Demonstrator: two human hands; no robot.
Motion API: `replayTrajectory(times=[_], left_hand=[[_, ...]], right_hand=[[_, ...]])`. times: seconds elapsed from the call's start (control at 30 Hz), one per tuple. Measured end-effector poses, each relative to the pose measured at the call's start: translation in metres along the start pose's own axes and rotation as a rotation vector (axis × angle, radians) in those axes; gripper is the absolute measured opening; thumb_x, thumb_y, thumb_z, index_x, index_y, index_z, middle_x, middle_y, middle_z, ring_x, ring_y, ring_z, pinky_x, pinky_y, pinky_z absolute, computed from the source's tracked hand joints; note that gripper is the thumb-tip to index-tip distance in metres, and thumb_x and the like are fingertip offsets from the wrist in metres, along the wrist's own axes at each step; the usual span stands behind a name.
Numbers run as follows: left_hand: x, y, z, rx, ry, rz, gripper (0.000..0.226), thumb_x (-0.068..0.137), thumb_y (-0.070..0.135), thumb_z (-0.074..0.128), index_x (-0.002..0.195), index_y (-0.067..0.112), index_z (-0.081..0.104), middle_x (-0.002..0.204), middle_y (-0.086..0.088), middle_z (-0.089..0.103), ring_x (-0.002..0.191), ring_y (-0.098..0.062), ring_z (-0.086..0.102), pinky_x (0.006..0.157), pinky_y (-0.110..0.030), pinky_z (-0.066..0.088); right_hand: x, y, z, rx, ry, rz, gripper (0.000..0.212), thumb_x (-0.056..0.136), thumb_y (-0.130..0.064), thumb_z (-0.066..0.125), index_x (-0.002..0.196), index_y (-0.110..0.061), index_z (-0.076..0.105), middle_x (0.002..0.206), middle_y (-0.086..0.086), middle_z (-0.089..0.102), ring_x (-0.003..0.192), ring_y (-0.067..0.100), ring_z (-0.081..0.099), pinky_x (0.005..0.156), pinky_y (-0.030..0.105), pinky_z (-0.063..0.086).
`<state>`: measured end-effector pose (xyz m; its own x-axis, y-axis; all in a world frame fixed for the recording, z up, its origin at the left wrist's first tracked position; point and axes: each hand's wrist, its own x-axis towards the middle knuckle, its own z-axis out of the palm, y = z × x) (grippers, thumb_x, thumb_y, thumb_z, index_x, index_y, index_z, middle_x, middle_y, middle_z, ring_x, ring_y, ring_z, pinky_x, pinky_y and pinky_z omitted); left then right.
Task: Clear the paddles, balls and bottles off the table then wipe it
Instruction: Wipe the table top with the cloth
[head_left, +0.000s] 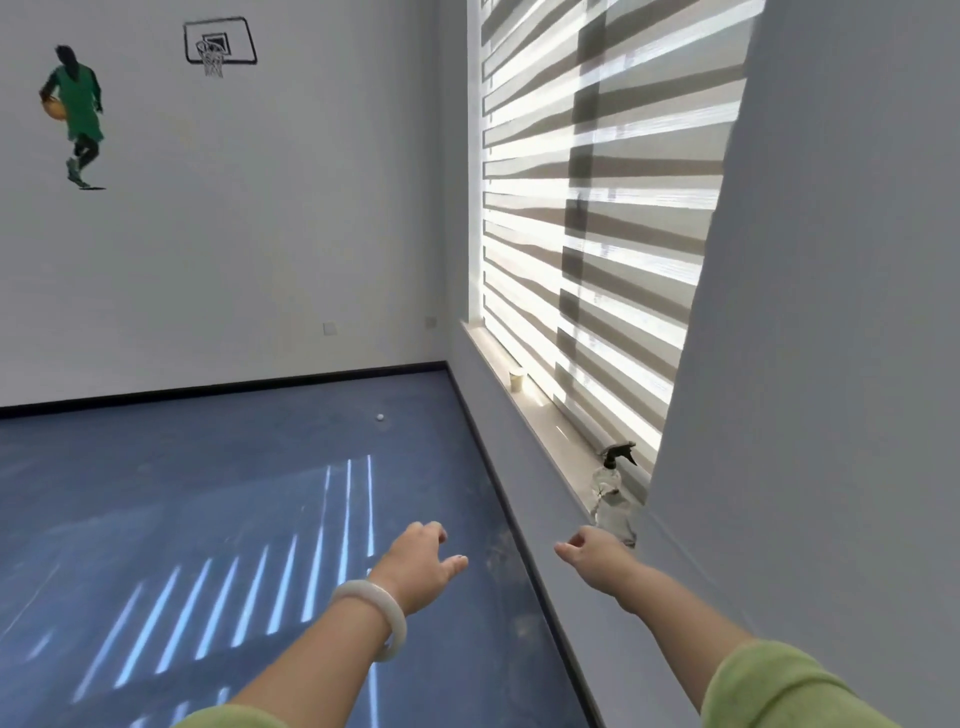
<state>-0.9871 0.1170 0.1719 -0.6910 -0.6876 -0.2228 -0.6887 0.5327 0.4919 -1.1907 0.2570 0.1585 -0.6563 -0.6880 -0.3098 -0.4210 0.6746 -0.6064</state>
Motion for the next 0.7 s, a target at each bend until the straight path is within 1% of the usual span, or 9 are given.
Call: replayTrajectory(times=[0.1, 0.2, 0.27, 0.43, 0.5, 0.53, 0.6, 0.63, 0.7], left_hand=[[0.054, -0.006, 0.003, 0.001, -0.050, -0.009, 0.055, 0.096, 0.045, 0.054, 0.139, 0.013, 0.043, 0.139, -0.004, 0.044, 0.127, -0.018, 0.047, 0.105, -0.028, 0.038], [0.117, -0.010, 0.004, 0.025, -0.098, -0.002, 0.054, 0.097, 0.046, 0.053, 0.138, 0.013, 0.043, 0.138, -0.004, 0.044, 0.126, -0.018, 0.048, 0.105, -0.028, 0.037], [0.165, -0.009, 0.006, 0.028, -0.138, 0.026, 0.053, 0.097, 0.045, 0.053, 0.138, 0.013, 0.043, 0.138, -0.003, 0.043, 0.126, -0.018, 0.047, 0.105, -0.028, 0.037], [0.293, 0.007, 0.022, 0.062, -0.278, 0.142, 0.053, 0.098, 0.044, 0.052, 0.139, 0.014, 0.042, 0.139, -0.003, 0.043, 0.127, -0.018, 0.046, 0.106, -0.029, 0.036], [0.337, 0.015, 0.032, 0.078, -0.343, 0.170, 0.053, 0.098, 0.044, 0.051, 0.140, 0.014, 0.042, 0.139, -0.002, 0.043, 0.127, -0.018, 0.047, 0.106, -0.030, 0.037], [0.358, 0.020, 0.039, 0.094, -0.373, 0.181, 0.053, 0.098, 0.044, 0.052, 0.140, 0.014, 0.041, 0.139, -0.003, 0.043, 0.126, -0.019, 0.048, 0.105, -0.030, 0.038], [0.393, 0.029, 0.053, 0.136, -0.439, 0.197, 0.054, 0.098, 0.044, 0.052, 0.142, 0.014, 0.040, 0.141, -0.004, 0.042, 0.127, -0.020, 0.048, 0.105, -0.030, 0.038], [0.406, 0.034, 0.061, 0.147, -0.475, 0.194, 0.055, 0.098, 0.044, 0.052, 0.142, 0.014, 0.039, 0.142, -0.003, 0.041, 0.128, -0.020, 0.047, 0.106, -0.031, 0.038], [0.428, 0.043, 0.077, 0.150, -0.538, 0.208, 0.056, 0.098, 0.041, 0.053, 0.144, 0.014, 0.038, 0.145, -0.003, 0.038, 0.131, -0.022, 0.046, 0.109, -0.032, 0.036]], right_hand=[[0.051, -0.002, 0.000, -0.043, -0.045, 0.052, 0.036, 0.098, -0.042, 0.051, 0.116, -0.012, 0.058, 0.117, 0.005, 0.060, 0.099, 0.019, 0.053, 0.082, 0.028, 0.043], [0.102, 0.004, 0.003, -0.027, -0.052, 0.116, 0.032, 0.098, -0.042, 0.051, 0.111, -0.014, 0.057, 0.109, 0.002, 0.058, 0.096, 0.018, 0.052, 0.080, 0.026, 0.041], [0.138, 0.013, 0.006, 0.006, -0.050, 0.167, 0.029, 0.097, -0.043, 0.052, 0.105, -0.016, 0.055, 0.105, 0.001, 0.058, 0.096, 0.018, 0.054, 0.082, 0.029, 0.045], [0.220, 0.039, 0.006, 0.122, 0.026, 0.349, 0.027, 0.095, -0.039, 0.055, 0.102, -0.013, 0.056, 0.110, 0.007, 0.062, 0.099, 0.021, 0.058, 0.087, 0.033, 0.046], [0.247, 0.050, 0.003, 0.172, 0.063, 0.424, 0.025, 0.095, -0.038, 0.055, 0.102, -0.014, 0.054, 0.111, 0.005, 0.059, 0.100, 0.021, 0.057, 0.088, 0.032, 0.046], [0.257, 0.054, 0.002, 0.196, 0.088, 0.461, 0.026, 0.094, -0.038, 0.056, 0.105, -0.014, 0.054, 0.113, 0.005, 0.058, 0.102, 0.021, 0.057, 0.090, 0.033, 0.046], [0.277, 0.065, 0.005, 0.245, 0.130, 0.534, 0.037, 0.094, -0.038, 0.057, 0.121, -0.013, 0.054, 0.124, 0.005, 0.055, 0.110, 0.023, 0.055, 0.092, 0.031, 0.046], [0.285, 0.069, 0.006, 0.267, 0.145, 0.566, 0.044, 0.094, -0.037, 0.058, 0.128, -0.011, 0.052, 0.130, 0.006, 0.053, 0.114, 0.023, 0.054, 0.092, 0.030, 0.045], [0.297, 0.076, 0.011, 0.285, 0.165, 0.622, 0.049, 0.094, -0.035, 0.058, 0.136, -0.010, 0.048, 0.137, 0.008, 0.049, 0.119, 0.025, 0.053, 0.094, 0.031, 0.045]])
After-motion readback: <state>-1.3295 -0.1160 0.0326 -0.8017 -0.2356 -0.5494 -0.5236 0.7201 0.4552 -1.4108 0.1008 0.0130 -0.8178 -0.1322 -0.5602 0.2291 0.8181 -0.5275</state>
